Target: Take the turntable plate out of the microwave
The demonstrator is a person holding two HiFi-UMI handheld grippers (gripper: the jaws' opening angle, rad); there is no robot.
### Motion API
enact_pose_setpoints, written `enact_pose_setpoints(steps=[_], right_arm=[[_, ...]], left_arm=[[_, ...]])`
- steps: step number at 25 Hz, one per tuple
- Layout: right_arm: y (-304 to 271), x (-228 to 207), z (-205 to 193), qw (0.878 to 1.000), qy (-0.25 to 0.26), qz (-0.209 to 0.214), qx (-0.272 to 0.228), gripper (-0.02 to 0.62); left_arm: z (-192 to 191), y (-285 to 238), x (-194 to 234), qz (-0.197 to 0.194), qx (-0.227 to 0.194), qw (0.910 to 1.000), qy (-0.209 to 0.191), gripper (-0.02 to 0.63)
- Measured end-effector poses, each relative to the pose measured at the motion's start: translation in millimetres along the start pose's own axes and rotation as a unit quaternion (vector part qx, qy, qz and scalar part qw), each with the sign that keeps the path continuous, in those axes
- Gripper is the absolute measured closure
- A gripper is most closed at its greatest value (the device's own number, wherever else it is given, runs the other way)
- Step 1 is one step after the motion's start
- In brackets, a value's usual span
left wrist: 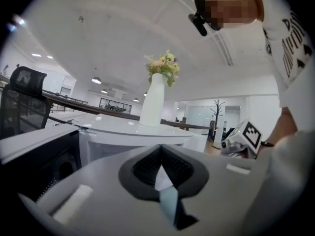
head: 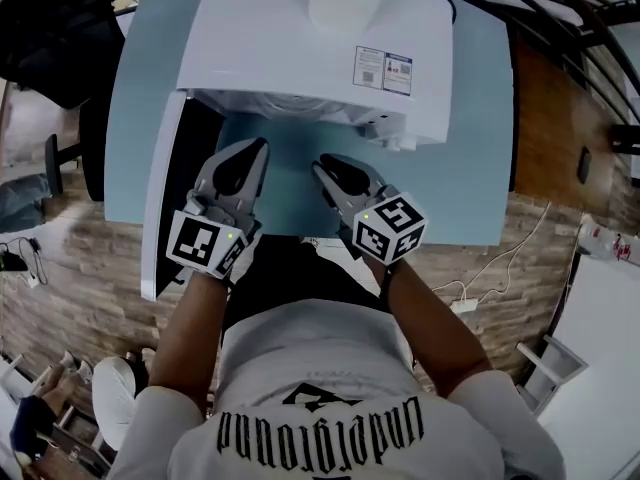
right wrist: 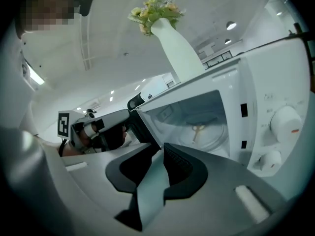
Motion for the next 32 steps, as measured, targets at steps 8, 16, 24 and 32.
enact_pose_setpoints(steps=[8,16,24,32], right_arm=[[-42.8,-16.0,-26.3,0.997,-0.067,-0.005,0.025,0.516],[-80.0,-35.3,-43.5,0.984,-0.176,-0.023,0.032,0.471],[-117.5,-51.7,-59.2,0.918,-0.394,-0.016,0.031,0.419],[-137.9,-62.7,-65.9,0.866,-0.499,-0.032,0.015,0.408]], left_arm=[[-34.3,-2.8,24.0,0.015,0.013,0.9998,0.008,0.555],[-47.9,-12.7,32.5,0.014,0.038,0.9992,0.007,0.555],[-65.7,-11.2,47.3,0.025,0.022,0.9993,0.020,0.555],[-77.9,-15.1,55.6,0.023,0.021,0.9985,0.045,0.555]])
Point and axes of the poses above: the fingertips, and each gripper's own axes: y backward along the fingers, x to its left, z out of its top, the point moved 4 cm from there along y, backward along the fingers, and after that the axes turned 13 degrees about -z, right-handed, at the moved point
